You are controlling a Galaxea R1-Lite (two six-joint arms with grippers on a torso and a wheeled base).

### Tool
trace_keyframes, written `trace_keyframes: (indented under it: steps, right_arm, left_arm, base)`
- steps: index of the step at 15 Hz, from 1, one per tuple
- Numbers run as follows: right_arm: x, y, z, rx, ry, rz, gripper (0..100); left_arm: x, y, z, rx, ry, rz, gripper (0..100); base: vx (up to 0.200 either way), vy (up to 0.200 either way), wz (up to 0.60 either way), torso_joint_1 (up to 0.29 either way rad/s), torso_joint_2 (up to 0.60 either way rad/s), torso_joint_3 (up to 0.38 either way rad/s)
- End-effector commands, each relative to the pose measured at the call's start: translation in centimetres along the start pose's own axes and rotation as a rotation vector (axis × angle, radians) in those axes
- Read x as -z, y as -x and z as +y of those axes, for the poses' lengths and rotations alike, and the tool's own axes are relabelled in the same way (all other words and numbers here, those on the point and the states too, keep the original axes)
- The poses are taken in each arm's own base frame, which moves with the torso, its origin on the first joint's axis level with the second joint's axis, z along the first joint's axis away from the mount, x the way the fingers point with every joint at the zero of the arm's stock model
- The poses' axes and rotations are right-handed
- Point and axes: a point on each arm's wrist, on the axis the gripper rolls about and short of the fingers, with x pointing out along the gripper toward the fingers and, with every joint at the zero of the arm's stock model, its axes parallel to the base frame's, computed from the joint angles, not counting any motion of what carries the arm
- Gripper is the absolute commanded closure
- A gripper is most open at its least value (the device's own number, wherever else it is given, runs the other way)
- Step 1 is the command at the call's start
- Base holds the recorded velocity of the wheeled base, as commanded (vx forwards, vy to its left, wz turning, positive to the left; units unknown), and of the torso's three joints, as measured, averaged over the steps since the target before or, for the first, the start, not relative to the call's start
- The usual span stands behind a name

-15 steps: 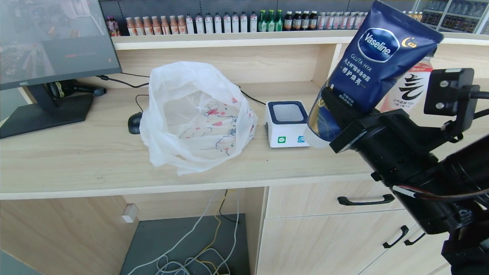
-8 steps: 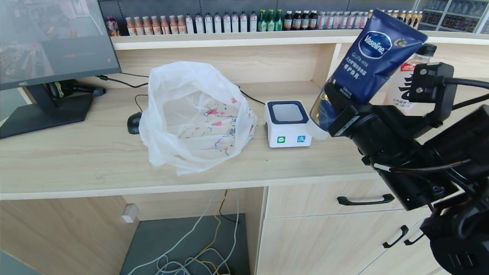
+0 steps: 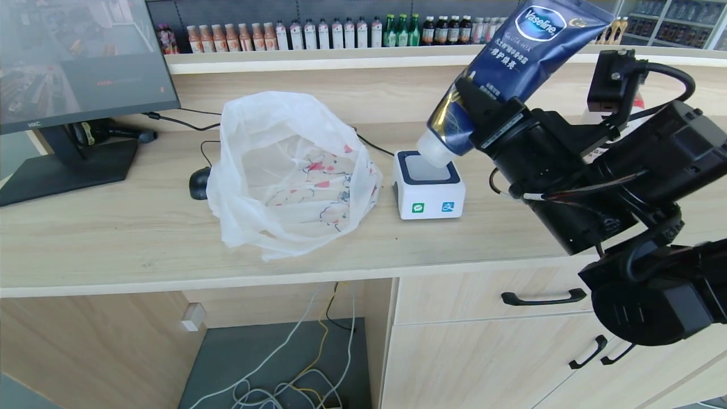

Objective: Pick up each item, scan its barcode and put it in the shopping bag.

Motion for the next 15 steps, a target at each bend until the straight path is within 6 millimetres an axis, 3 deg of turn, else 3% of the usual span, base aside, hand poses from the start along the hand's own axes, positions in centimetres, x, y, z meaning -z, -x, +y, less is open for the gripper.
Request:
trace_keyframes:
  steps: [1,5,9,15]
  right_arm:
    - [0.6,-0.8,-0.2,-0.019,-0.054,0.002,100]
    - [1.6,-1.3,-0.7,-0.081,-0.167,0.046,100]
    - [2.6,-3.1,-2.0,-0.078,-0.247,0.023,100]
    - [2.4,-3.9,-2.2,-0.061,-0.335,0.036,100]
  left_arm:
    - [0.0,0.0,0.0,-0.001,0.001,0.000,0]
    - [0.0,0.0,0.0,-0.001,0.001,0.000,0]
    - [0.0,0.0,0.0,-0.001,0.001,0.000,0]
    - [0.0,0.0,0.0,-0.001,0.001,0.000,0]
  base:
    - [0.000,0.000,0.00,0.000,0.00,0.000]
    - [0.000,0.000,0.00,0.000,0.00,0.000]
    - [0.000,0.000,0.00,0.000,0.00,0.000]
    - [0.000,0.000,0.00,0.000,0.00,0.000]
